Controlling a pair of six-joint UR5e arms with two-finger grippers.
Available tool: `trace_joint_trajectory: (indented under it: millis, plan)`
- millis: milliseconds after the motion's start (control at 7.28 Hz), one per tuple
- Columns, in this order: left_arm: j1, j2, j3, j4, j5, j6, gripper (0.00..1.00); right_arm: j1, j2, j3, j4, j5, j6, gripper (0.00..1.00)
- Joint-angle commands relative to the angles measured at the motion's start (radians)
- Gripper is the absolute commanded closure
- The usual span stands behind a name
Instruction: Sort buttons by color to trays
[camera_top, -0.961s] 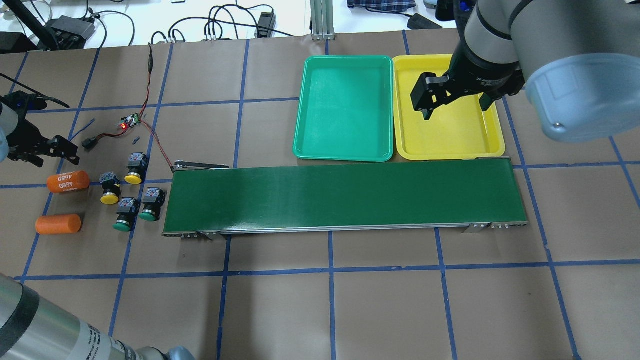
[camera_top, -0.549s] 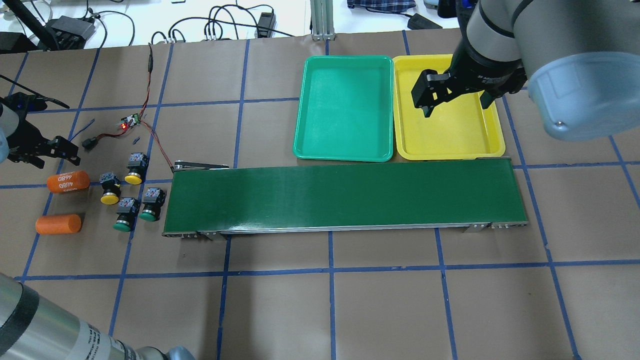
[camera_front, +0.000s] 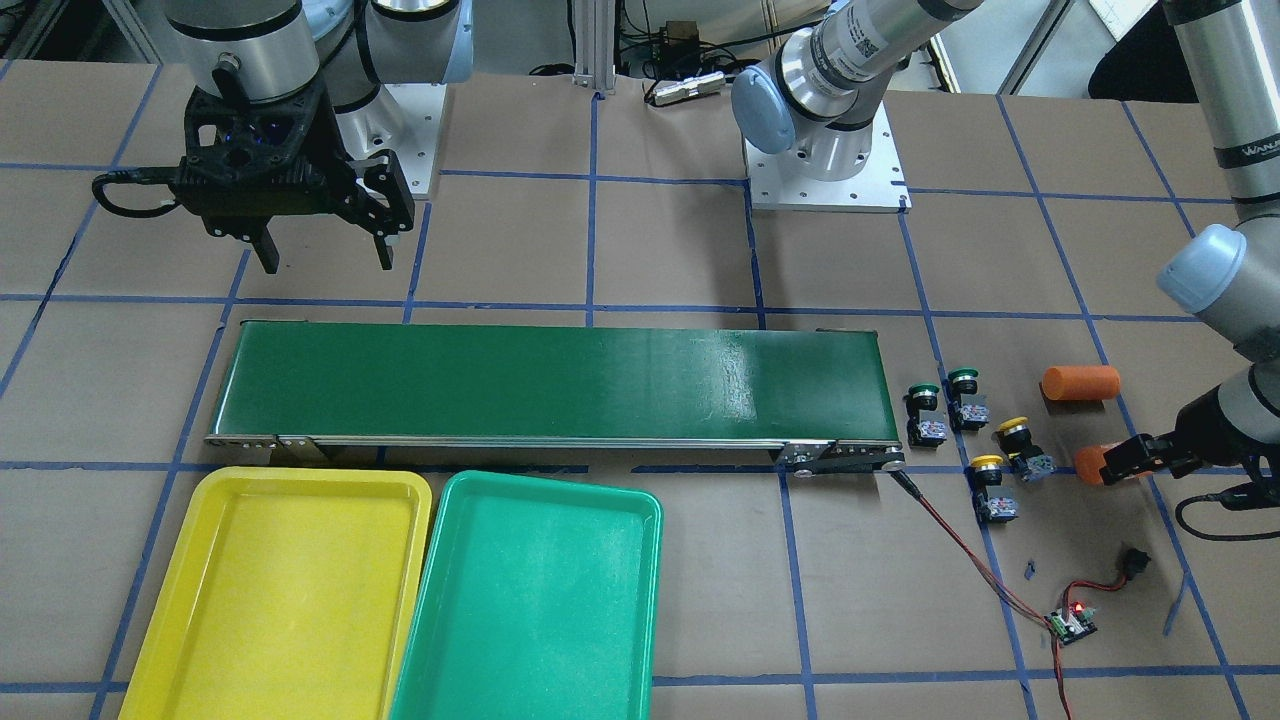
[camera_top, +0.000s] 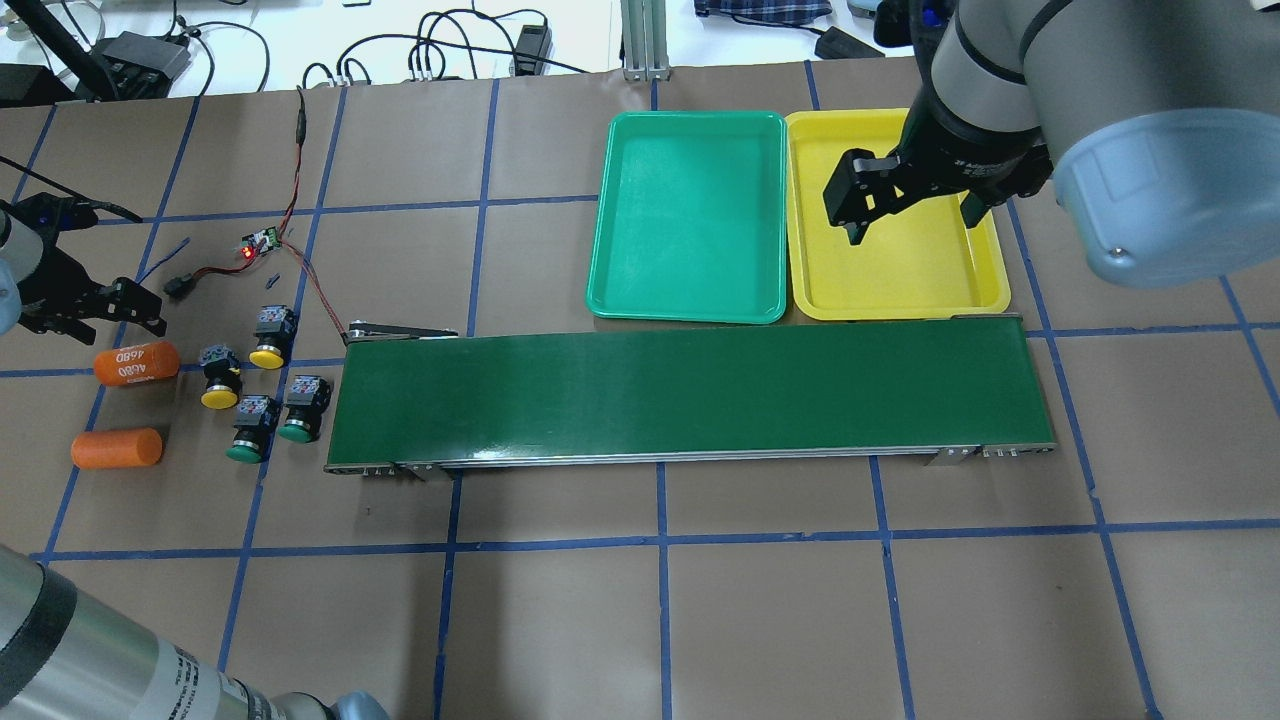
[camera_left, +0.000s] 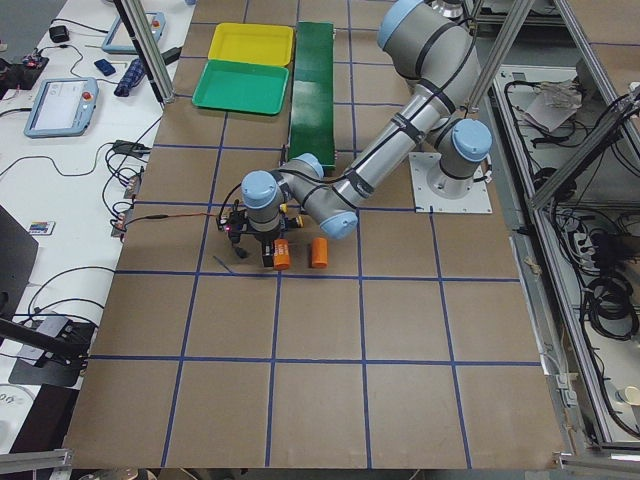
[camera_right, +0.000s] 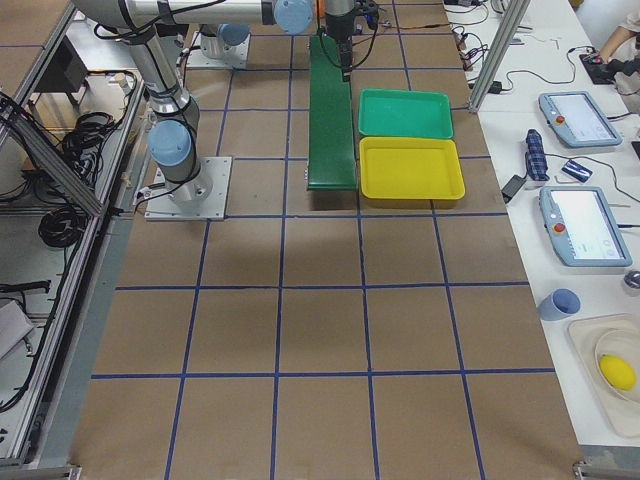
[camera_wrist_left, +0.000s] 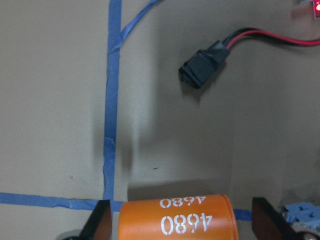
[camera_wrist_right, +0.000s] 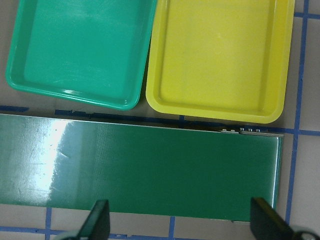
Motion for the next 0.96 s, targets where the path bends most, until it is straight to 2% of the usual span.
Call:
trace_joint_trajectory:
  millis: [0, 824]
  plan:
    - [0.006, -0.005, 0.000, -0.002, 0.012, -0.004, 0.00, 0.003, 0.005, 0.008, 0.003, 0.016, -0.014, 0.00]
    - [0.006, -0.013, -0.001, -0.002, 0.000, -0.008, 0.00, 0.004, 0.010, 0.008, -0.016, 0.014, -0.020, 0.00]
